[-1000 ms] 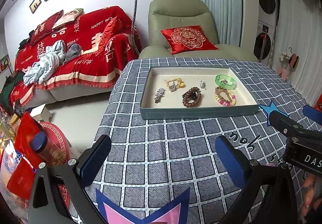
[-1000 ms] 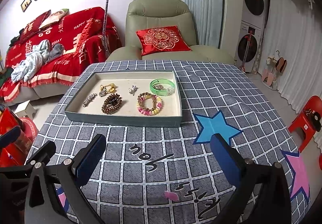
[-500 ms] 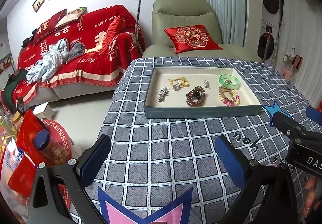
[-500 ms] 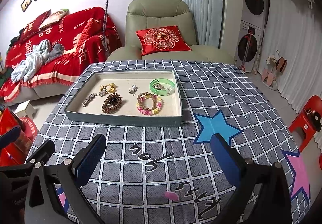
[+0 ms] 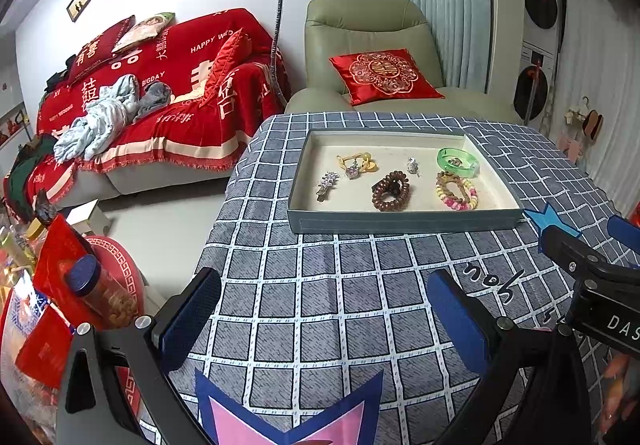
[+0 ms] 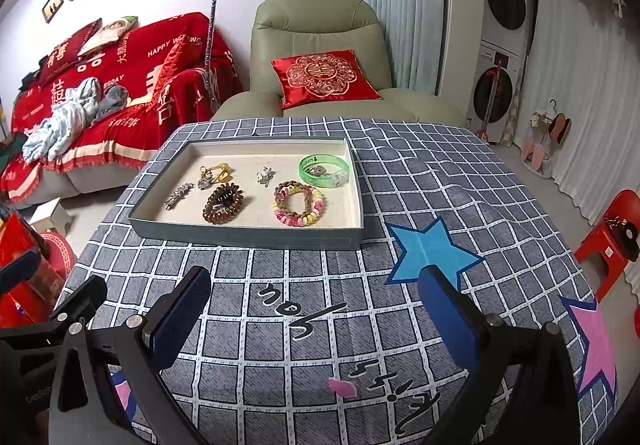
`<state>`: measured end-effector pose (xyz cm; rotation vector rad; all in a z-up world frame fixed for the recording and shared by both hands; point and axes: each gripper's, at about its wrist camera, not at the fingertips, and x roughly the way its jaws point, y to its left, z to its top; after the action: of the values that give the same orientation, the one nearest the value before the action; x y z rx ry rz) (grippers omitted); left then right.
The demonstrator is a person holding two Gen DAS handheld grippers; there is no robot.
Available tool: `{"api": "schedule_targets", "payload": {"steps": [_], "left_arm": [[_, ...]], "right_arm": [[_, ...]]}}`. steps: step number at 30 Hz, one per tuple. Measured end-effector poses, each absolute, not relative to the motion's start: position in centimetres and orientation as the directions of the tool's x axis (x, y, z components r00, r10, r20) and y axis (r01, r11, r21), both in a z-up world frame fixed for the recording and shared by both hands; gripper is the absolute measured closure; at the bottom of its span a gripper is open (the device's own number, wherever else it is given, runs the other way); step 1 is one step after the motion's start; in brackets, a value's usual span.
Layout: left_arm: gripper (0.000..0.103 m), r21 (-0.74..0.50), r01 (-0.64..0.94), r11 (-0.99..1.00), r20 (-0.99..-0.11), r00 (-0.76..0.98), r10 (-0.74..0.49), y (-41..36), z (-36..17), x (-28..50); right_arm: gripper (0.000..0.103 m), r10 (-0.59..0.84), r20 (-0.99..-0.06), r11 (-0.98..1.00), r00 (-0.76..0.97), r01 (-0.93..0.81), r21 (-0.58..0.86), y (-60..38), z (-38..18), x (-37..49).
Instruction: Organize jewelry
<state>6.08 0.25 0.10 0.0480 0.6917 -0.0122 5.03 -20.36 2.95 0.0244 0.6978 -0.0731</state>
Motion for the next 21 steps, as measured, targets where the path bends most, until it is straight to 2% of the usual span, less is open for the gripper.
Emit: {"api": "schedule_targets", "payload": {"steps": [21], "left_arm": [[0.000,0.038,0.027,0.999,-0.643,0.766,0.004,0.05,-0.39,6.05]], "right_arm": [[0.000,-0.056,-0.646,0.997,0.761,0.072,-0.003,-20.21,2.79,5.01]]}}
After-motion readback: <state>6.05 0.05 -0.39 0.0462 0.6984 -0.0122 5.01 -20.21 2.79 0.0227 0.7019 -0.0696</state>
